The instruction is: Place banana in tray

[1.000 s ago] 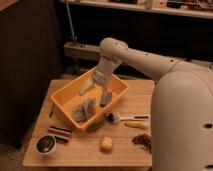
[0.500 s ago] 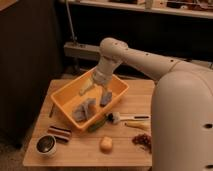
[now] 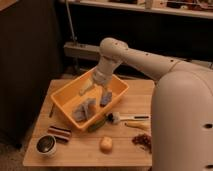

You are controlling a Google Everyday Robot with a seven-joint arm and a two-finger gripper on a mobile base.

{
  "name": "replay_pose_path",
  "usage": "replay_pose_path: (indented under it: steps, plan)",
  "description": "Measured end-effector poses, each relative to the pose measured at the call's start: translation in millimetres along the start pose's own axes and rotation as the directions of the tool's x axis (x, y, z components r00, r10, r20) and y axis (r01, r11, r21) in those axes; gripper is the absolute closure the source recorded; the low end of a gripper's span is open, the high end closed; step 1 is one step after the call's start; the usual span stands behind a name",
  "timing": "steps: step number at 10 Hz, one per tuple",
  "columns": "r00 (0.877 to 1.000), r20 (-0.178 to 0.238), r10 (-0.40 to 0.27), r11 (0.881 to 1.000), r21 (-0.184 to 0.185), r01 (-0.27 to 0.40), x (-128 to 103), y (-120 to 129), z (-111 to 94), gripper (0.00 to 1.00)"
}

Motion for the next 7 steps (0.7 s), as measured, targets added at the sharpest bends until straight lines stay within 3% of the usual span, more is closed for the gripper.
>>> replay_pose_path:
  steps: [6, 7]
  plan:
    - [1.000, -0.001, -0.001, 1.000, 0.002, 0.001, 0.3, 0.0, 0.3, 0.20]
    - [1.000, -0.003, -0.010, 1.000, 0.020, 0.010, 3.1, 0.1, -0.7, 0.20]
